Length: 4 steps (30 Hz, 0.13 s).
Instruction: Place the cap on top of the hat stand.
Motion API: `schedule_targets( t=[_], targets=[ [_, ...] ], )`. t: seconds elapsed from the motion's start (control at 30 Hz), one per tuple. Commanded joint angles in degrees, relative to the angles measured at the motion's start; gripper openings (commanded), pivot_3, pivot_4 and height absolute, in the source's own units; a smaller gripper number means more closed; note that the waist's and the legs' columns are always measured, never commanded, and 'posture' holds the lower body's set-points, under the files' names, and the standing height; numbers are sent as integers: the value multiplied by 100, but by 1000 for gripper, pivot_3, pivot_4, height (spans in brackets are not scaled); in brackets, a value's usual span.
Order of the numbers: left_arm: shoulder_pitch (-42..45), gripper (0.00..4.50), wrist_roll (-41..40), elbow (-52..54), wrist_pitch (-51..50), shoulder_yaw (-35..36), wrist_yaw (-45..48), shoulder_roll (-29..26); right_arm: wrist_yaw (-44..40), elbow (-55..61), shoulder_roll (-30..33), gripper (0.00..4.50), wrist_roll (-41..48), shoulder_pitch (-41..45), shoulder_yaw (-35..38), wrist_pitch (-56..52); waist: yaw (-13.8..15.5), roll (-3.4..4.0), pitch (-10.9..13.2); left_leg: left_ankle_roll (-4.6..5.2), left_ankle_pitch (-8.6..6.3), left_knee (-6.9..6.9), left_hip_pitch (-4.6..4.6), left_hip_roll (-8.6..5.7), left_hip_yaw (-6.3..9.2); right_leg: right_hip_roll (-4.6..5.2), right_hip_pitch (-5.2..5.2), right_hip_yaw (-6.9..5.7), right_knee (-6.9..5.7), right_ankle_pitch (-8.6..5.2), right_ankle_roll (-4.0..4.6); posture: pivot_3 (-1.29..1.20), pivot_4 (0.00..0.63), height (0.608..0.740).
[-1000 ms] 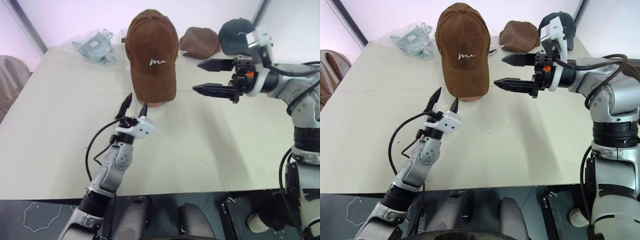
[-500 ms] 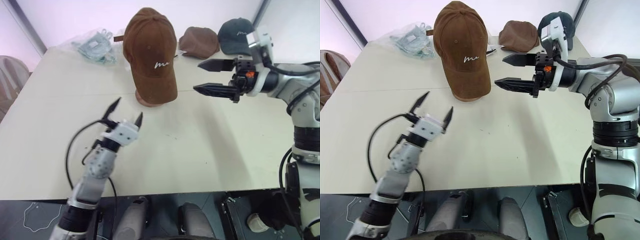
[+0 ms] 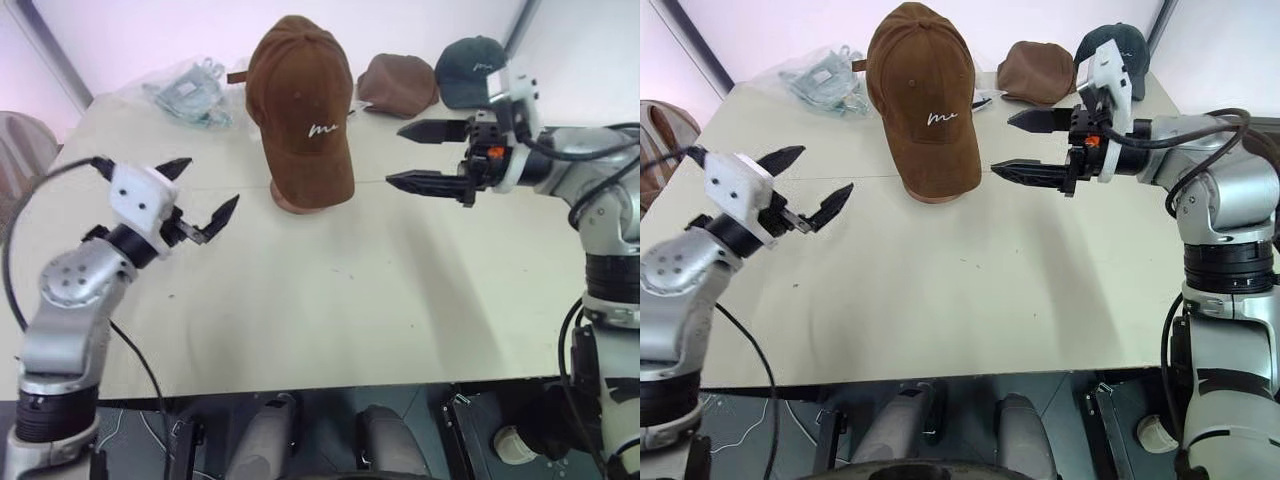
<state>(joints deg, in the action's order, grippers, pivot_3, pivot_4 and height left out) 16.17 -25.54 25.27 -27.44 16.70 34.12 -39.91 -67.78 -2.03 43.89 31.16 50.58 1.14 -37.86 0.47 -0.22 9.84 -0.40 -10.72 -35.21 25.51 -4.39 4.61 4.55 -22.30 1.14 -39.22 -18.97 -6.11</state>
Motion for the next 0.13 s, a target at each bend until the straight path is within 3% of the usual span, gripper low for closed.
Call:
schedule_targets(
  t=[0.03, 0.13],
  targets=[
    [143, 4446, -623, 148, -537, 406, 277, -364, 25, 70, 43, 4500, -48, 48, 88, 138, -12, 0, 0, 0, 0, 1, -1, 0, 0, 0, 0, 0, 0, 0, 0, 0, 150, 740],
    [162, 4446, -924, 113, -780, 585, 353, -530, 38, 81, 28, 4500, -83, 30, 73, 162, -22, 0, 0, 0, 0, 2, -1, 0, 0, 0, 0, 1, 0, 0, 0, 0, 150, 740]
  ],
)
